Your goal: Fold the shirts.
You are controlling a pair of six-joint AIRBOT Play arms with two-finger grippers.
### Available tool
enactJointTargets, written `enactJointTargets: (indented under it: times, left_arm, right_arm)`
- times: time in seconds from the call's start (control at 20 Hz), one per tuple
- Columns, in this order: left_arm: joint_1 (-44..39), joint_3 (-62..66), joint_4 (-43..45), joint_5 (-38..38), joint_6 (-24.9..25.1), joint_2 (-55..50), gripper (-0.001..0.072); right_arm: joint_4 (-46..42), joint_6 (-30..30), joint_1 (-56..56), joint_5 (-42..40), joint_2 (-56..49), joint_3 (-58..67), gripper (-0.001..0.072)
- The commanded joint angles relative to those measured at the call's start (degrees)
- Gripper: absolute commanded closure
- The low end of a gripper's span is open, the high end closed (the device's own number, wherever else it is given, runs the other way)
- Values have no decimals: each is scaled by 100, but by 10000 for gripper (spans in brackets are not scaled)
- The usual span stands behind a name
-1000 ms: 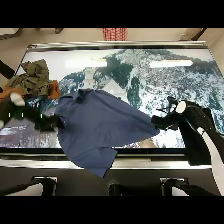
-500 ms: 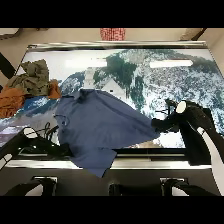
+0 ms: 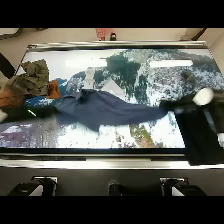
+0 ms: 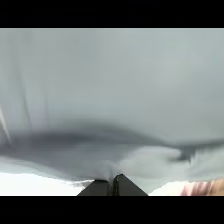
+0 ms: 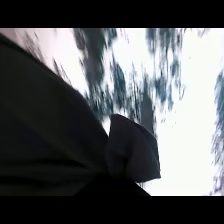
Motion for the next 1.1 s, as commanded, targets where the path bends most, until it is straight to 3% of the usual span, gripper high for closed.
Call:
enactJointTargets:
  times: [0.0, 0.1, 0.2, 0.5, 0.7, 0.85, 0.95, 1.05]
  left_arm:
    - [376, 3064, 592, 1130, -481, 737, 682]
    - [645, 4664, 601, 1486, -518, 807, 682]
    - [699, 5633, 573, 1322, -745, 848, 682]
    - [699, 5713, 562, 1252, -835, 977, 682]
    - [699, 4815, 1025, 590, -778, 940, 680]
    - [699, 3416, 1040, -39, -317, 811, 679]
    - [699, 2173, 1038, 153, -315, 634, 679]
    - [697, 988, 1032, 651, -317, 308, 679]
  right_arm:
    - [-608, 4, -2, -1147, 1189, 1530, 671]
    - [-1058, 225, -2, -1683, 1943, 2426, 672]
    - [-1209, 1147, 0, -1899, 2579, 2865, 672]
    - [-1303, 1333, 0, -960, 3281, 2946, 672]
    - [-1252, 1333, 0, 269, 2900, 2946, 672]
    - [-903, 890, 0, 1687, 2057, 2920, 672]
    - [-619, 435, 0, 2041, 1222, 2599, 672]
    - [-262, 363, 0, 1768, 273, 2081, 672]
